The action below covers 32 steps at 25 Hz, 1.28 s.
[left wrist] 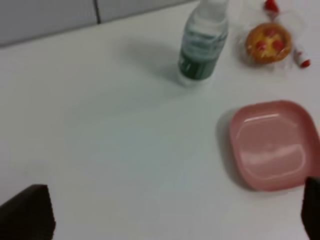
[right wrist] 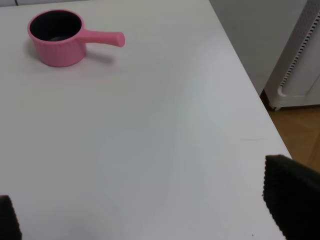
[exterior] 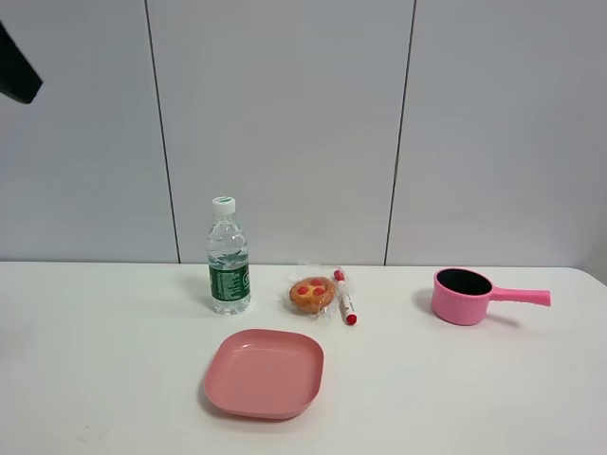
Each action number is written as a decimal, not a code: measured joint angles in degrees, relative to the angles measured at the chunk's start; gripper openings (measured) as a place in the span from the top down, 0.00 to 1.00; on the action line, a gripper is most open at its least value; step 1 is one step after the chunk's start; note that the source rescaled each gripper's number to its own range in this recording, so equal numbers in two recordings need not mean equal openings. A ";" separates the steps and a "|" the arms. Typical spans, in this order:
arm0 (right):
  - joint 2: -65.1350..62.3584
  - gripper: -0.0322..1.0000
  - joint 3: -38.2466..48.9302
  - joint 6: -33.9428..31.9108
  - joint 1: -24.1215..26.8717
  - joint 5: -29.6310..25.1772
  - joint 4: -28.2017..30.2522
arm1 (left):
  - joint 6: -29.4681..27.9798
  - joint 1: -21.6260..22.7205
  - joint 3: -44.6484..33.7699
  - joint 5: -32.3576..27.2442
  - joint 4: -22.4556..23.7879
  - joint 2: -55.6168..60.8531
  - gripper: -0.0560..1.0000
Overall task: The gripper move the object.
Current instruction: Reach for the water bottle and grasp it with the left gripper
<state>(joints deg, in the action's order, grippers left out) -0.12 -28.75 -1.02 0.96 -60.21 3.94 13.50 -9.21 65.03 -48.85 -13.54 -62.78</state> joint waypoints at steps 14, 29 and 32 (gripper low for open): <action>0.00 0.00 0.00 0.00 0.00 0.00 0.00 | -2.01 -11.85 2.38 18.08 -0.07 -12.43 0.00; 0.00 0.00 0.00 0.00 0.00 0.00 0.00 | -2.07 -11.91 -18.46 63.23 -0.07 -19.86 0.00; 0.00 0.00 0.00 0.00 0.00 0.00 0.00 | -2.07 -11.91 -21.53 72.00 -0.07 -22.44 0.00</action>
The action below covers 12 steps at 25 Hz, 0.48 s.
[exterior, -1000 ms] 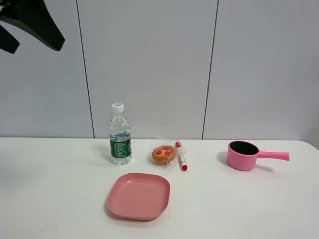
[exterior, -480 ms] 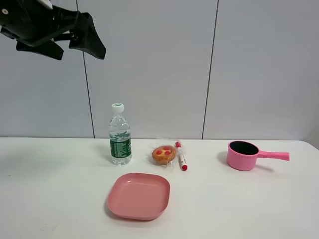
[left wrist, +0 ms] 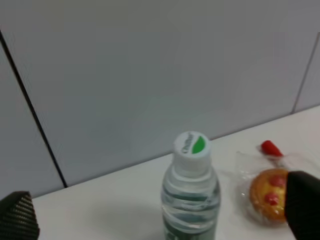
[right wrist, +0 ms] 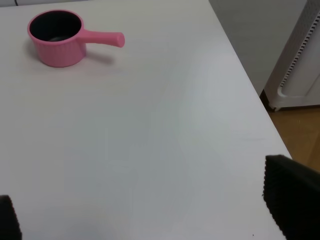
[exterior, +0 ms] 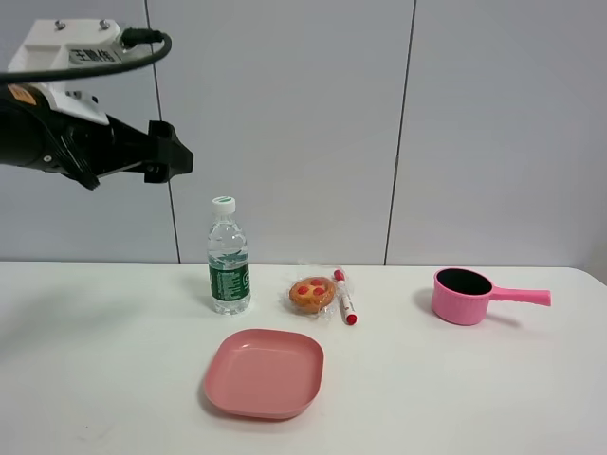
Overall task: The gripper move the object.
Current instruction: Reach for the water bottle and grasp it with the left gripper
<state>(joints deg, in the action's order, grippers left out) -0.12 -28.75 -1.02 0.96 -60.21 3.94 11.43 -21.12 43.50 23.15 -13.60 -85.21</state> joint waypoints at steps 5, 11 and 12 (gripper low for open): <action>0.00 0.00 0.00 0.00 0.00 0.00 0.00 | -0.13 0.00 -1.08 5.72 2.31 -5.45 0.00; 0.00 0.00 0.00 0.00 0.00 0.00 0.00 | -5.24 0.00 -1.14 9.31 9.61 -12.28 0.00; 0.00 0.00 0.00 0.00 0.00 0.00 0.00 | -7.02 0.00 -1.14 10.23 10.40 -13.25 0.00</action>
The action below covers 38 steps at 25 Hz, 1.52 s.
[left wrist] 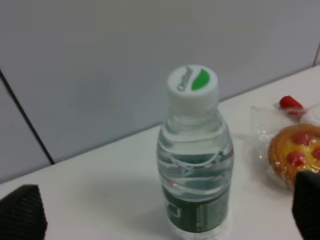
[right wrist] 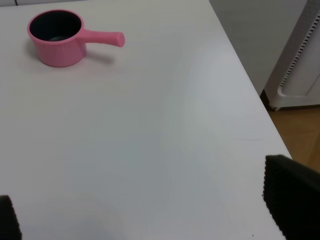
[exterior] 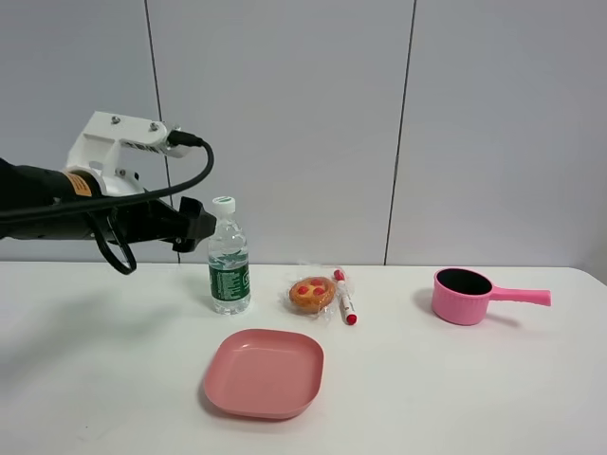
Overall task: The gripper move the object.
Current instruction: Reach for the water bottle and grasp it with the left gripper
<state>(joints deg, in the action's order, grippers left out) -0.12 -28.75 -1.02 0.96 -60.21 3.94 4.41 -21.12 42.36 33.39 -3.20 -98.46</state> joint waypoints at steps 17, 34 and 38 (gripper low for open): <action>0.00 0.00 0.00 0.00 0.00 0.00 0.00 | -6.40 0.00 1.02 17.41 8.77 -11.69 0.00; 0.00 0.00 0.00 0.00 0.00 0.00 0.00 | -6.91 0.00 13.53 13.39 11.93 -21.45 0.00; 0.00 0.00 0.00 0.00 0.00 0.00 0.00 | -7.19 0.00 16.52 11.60 12.29 -24.24 0.00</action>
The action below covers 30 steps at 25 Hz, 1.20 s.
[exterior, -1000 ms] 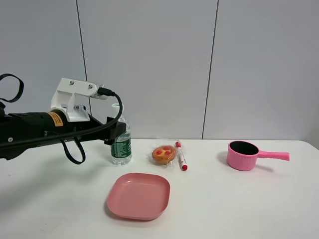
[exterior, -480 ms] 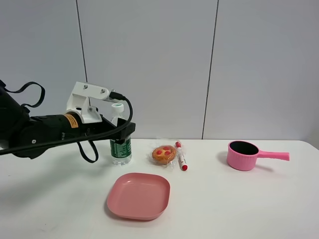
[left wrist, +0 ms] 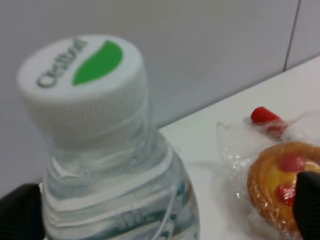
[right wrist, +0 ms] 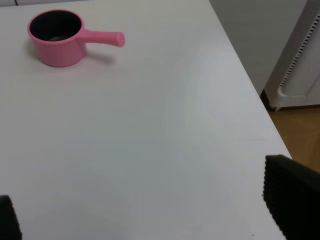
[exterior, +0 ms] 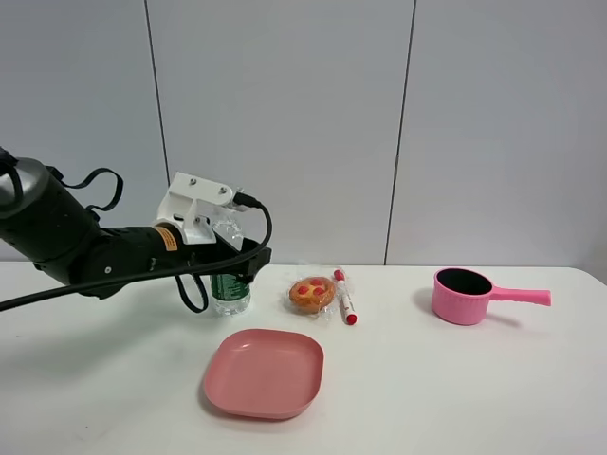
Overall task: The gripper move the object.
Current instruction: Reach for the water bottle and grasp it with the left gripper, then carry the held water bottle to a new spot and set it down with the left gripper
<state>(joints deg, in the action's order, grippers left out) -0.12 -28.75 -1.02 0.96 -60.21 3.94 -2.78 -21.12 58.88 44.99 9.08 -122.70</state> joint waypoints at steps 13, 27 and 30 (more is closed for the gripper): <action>0.00 0.00 0.00 0.00 0.00 0.00 0.00 | -0.15 0.00 7.02 -3.11 0.06 -5.54 0.00; 0.00 0.00 0.00 0.00 0.00 0.00 0.07 | -5.48 0.14 7.10 -6.82 -1.00 -5.64 0.87; 0.00 0.00 0.00 0.00 0.00 0.00 0.11 | -8.89 0.14 7.10 -8.83 -0.90 -4.46 0.87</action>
<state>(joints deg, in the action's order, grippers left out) -0.12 -28.75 -1.02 0.96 -60.21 4.05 -11.67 -20.98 65.98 36.16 8.19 -127.17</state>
